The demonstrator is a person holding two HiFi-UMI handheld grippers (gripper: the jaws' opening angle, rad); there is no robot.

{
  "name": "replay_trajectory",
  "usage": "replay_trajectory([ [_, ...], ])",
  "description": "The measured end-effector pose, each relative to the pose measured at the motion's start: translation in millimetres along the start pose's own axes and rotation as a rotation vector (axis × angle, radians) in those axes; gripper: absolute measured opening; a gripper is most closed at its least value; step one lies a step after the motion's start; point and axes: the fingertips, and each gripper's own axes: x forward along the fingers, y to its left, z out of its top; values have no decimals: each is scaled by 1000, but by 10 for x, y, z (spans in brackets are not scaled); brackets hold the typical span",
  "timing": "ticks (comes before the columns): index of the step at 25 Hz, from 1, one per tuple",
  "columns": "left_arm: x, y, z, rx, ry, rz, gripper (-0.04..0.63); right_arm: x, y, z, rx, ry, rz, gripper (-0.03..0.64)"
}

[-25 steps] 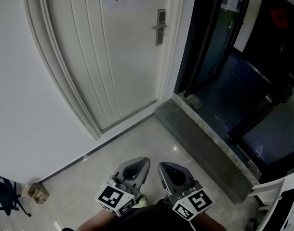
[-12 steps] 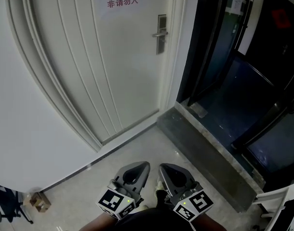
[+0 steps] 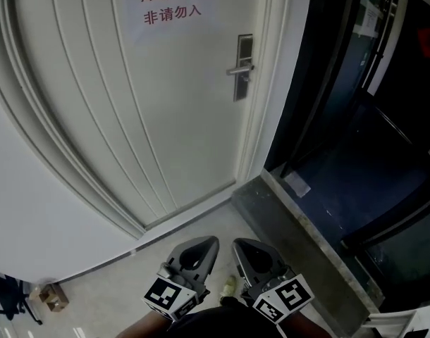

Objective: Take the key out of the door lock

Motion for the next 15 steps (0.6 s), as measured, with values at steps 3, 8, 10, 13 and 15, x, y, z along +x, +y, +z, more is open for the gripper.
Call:
replay_trajectory([
  [3,409,148,74,-1,-3,23,5,185,-371,137,1,-1,19,15],
  [8,992,370,142,14,-8,45,5,455,-932,221,17,3,25,15],
  [10,1160,460,162,10,0,51,5,555,-1085,233,26,8,25,15],
  [13,1400,602,214,7,0,53,5,707,-1305,265,31,14,20,15],
  [15,1555,706,234,7,-2,50,5,817,-1450,270,30,15,13,15],
])
